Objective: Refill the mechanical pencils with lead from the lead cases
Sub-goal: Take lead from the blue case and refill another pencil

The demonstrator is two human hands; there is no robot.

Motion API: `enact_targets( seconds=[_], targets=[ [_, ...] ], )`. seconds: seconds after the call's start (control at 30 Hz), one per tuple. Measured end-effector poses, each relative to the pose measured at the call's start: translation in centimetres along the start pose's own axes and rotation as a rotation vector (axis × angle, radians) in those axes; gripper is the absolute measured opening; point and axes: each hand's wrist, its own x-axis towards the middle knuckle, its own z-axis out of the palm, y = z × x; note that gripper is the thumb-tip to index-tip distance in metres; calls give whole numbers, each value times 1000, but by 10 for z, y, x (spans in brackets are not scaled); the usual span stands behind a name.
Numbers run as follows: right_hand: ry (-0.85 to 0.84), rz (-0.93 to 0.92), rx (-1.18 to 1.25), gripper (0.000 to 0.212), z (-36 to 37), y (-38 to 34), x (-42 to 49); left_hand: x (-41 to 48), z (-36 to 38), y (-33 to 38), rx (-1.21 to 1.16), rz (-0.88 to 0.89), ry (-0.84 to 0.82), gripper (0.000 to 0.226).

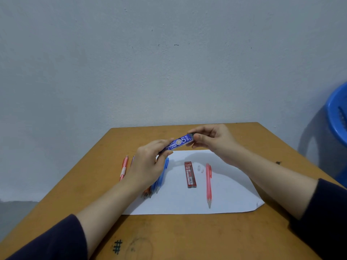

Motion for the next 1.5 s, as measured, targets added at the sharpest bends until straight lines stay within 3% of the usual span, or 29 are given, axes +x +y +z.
enact_targets(
  seconds=[0.1, 0.17, 0.47, 0.57, 0.7, 0.87, 1.03, 1.1, 1.4, 1.5],
  targets=[
    [-22, 30, 197, 18, 8, 2, -3, -1, 0, 1, -54, -36, 52, 35],
    [-27, 39, 249, 28, 14, 2, -5, -1, 0, 3, -86, -47, 68, 35],
    [148, -38, 146, 19, 33, -6, -10, -2, -2, 25, -155, -126, 58, 31],
    [189, -99, 114, 23, 36, -8, -11, -2, -6, 33, -154, -188, -6, 30],
    [213, -224, -121, 35, 33, -3, -11, -3, -8, 38, -218, -323, -82, 29],
    [195, -400, -528, 43, 26, 7, -11, 1, -8, 41, -593, -569, -65, 30],
    [167, -633, -812, 56, 21, 16, -6, 8, -13, 47, -1329, -974, 31, 47],
    [168, -697, -875, 57, 19, 17, -6, 8, -17, 49, -1517, -1078, 10, 53],
    [195, -687, -902, 71, 14, 19, -6, 9, -23, 49, -1784, -1175, 43, 60],
    [210, -755, -969, 58, 11, 21, -6, 10, -24, 49, -1802, -1176, 72, 59]
  ],
)
